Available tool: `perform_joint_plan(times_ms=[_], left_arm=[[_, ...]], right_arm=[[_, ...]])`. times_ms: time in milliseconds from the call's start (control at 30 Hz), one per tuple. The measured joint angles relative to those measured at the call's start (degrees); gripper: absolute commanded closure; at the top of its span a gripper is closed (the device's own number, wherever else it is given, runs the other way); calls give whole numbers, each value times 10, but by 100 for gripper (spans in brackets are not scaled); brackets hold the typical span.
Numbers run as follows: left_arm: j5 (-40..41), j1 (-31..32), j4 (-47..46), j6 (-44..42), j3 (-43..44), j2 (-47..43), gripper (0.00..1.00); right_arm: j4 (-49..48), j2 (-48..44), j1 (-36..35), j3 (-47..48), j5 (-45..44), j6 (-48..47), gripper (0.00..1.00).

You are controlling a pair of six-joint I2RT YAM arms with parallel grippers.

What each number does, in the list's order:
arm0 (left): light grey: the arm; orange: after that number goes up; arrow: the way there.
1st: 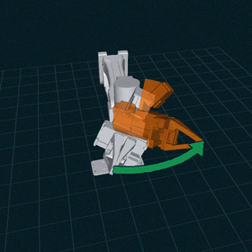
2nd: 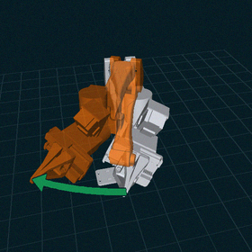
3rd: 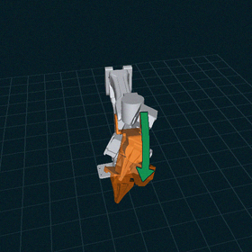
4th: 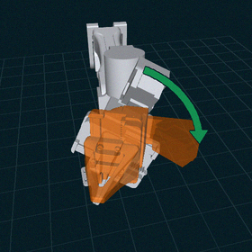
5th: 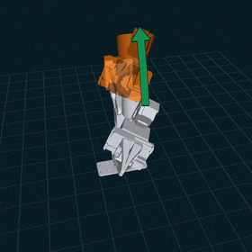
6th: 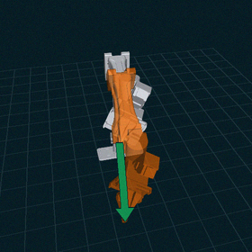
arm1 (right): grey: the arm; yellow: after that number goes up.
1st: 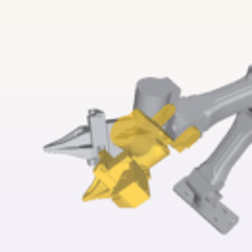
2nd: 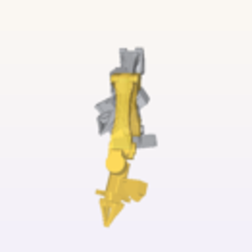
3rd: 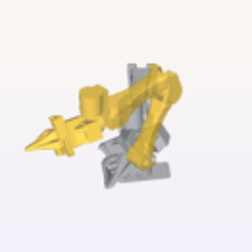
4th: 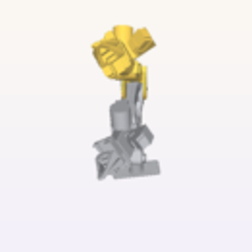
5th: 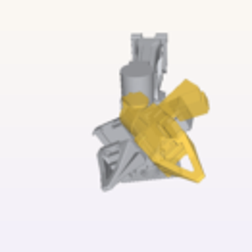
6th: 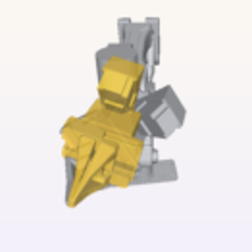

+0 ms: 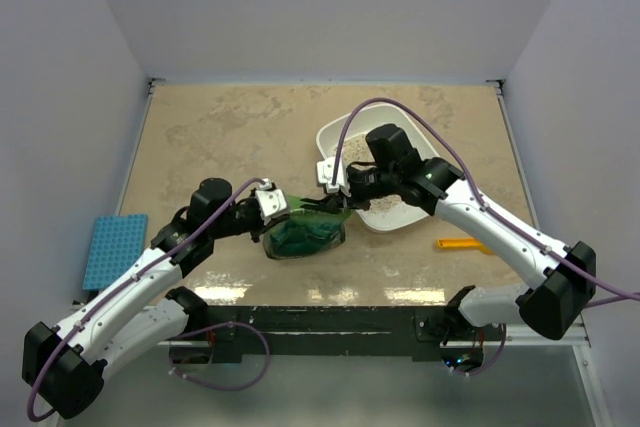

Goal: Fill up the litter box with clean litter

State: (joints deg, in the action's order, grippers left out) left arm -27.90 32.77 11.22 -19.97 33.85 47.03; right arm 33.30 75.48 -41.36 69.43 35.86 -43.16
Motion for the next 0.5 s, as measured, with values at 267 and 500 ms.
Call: perform_joint_plan(times_ms=[267,500], left_arm=[[11,0,-19,30,-8,0,100],[39,14,-32,42,-14,0,100]], right_arm=[[22,6,-10,5,-49,-2,100],[57,38,-17,42,-77,-4,100]])
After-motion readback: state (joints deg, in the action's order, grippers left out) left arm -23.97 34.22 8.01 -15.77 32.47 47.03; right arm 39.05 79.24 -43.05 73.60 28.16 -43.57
